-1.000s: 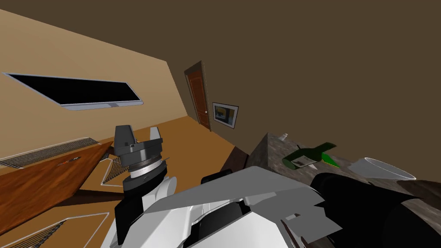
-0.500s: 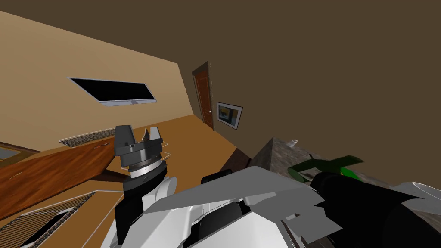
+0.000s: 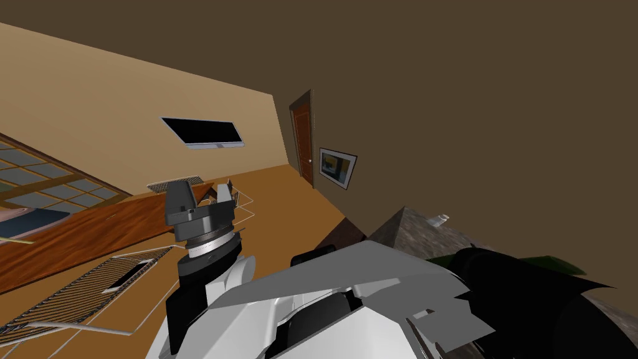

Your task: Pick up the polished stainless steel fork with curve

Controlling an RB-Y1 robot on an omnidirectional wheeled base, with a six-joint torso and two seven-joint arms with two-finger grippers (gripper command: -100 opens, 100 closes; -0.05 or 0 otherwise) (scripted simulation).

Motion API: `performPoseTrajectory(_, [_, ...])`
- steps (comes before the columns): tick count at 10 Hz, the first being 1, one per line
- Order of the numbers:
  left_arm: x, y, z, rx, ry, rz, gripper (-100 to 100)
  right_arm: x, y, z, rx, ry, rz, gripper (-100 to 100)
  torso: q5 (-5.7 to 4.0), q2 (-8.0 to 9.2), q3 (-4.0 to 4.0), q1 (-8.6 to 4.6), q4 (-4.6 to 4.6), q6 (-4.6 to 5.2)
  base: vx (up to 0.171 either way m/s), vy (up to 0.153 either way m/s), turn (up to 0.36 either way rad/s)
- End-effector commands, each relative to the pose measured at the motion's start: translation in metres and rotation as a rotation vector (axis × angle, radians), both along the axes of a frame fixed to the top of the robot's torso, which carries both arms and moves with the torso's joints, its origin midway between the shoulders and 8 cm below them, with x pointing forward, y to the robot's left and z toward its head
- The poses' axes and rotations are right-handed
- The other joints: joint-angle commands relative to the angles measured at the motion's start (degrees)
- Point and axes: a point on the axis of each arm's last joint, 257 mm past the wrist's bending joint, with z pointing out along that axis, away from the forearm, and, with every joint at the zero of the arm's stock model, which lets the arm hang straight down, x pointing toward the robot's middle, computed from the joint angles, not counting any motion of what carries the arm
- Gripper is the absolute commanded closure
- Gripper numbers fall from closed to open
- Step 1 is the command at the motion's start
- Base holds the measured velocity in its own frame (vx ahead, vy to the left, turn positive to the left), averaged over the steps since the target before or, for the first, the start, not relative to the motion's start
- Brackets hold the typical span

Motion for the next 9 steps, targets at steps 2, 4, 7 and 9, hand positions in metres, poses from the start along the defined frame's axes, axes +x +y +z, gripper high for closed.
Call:
performPoseTrajectory(2, [0.0,0.0,0.0,0.0,0.0,0.0,0,0.001,-0.001,0.0,0.003,0.003,0.003,-100,0.01,0.0,0.01,0.09,0.01,0.07,-0.038,-0.089,0.069])
performPoseTrajectory(4, [0.0,0.0,0.0,0.0,0.0,0.0,0,0.001,0.005,-0.015,0.002,0.003,-0.001,-100,0.11,-0.15,-0.08,0.53,-0.03,0.1,-0.004,-0.028,0.014])
performPoseTrajectory(7, [0.0,0.0,0.0,0.0,0.0,0.0,0,0.002,0.008,-0.022,0.001,0.003,-0.003,-100,0.09,-0.2,-0.11,0.44,-0.04,0.08,-0.002,-0.044,0.021])
performPoseTrajectory(9, [0.0,0.0,0.0,0.0,0.0,0.0,0,0.002,0.007,-0.021,0.002,0.003,-0.002,100,0.11,-0.19,-0.1,0.56,-0.03,0.09,-0.001,-0.003,0.0])
